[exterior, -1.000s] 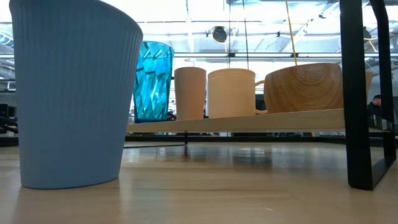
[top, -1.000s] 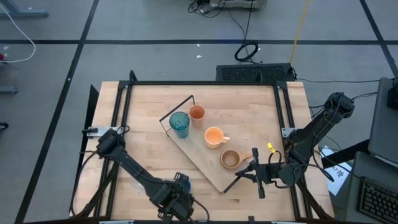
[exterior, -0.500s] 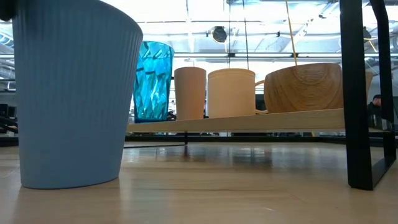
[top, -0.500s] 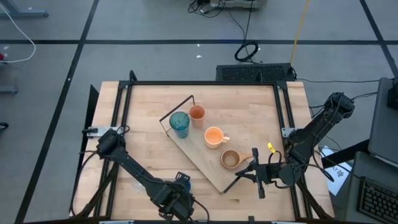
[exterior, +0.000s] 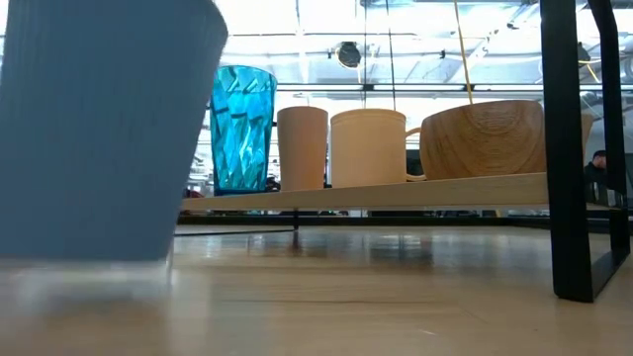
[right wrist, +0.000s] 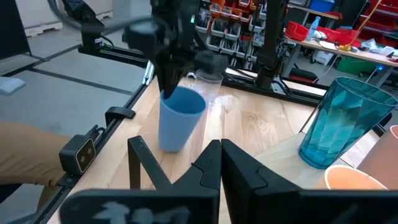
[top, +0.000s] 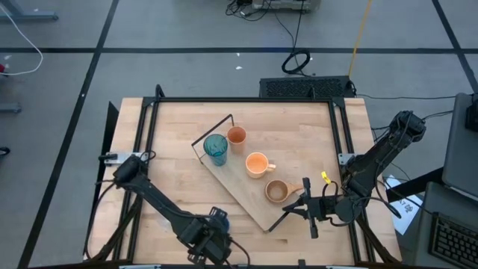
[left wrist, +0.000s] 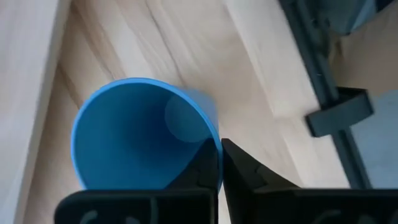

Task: Stack small to large cups/mugs on shelf
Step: Put the blue cup on the shelf

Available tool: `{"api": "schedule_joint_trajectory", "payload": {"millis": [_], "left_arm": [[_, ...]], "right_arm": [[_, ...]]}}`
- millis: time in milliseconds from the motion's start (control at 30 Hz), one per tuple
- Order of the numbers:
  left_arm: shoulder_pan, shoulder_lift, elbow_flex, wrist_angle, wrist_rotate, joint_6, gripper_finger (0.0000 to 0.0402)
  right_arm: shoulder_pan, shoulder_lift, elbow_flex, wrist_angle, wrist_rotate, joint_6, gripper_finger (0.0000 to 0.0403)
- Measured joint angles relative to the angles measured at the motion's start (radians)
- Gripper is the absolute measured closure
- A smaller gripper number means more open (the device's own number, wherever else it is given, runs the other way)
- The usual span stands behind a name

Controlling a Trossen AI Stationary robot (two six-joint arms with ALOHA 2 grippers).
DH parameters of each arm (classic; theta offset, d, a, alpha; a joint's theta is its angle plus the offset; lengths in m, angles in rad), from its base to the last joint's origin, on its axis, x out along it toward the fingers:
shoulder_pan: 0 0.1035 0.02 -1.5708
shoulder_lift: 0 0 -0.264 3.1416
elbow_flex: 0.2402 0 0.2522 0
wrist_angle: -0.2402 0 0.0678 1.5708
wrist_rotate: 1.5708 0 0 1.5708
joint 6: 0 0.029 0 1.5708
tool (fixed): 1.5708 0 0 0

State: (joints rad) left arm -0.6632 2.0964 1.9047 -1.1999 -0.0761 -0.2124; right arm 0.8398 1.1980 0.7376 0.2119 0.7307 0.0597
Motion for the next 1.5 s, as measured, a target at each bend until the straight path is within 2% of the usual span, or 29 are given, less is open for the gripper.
{"api": "schedule_joint_trajectory", "payload": {"millis": [533, 933, 1267, 1500], "left_arm": [[0.004, -0.210, 0.002, 0.001, -0.021, 0.001, 0.0397], [0.080, -0.302, 0.019, -0.035, -0.032, 0.162, 0.0398], [0.127, -0.289, 0.220, -0.168, -0.136, 0.361, 0.0399], [0.152, -0.289, 0.244, -0.281, -0.264, 0.347, 0.0399]], "right_arm": [[0.000, 0.000, 0.000, 0.000, 0.001, -0.004, 0.0403], [-0.002, 0.000, 0.000, 0.000, 0.001, -0.012, 0.0403], [-0.002, 0.000, 0.000, 0.000, 0.002, -0.012, 0.0403], [-0.002, 0.000, 0.000, 0.000, 0.008, -0.012, 0.0403]]}}
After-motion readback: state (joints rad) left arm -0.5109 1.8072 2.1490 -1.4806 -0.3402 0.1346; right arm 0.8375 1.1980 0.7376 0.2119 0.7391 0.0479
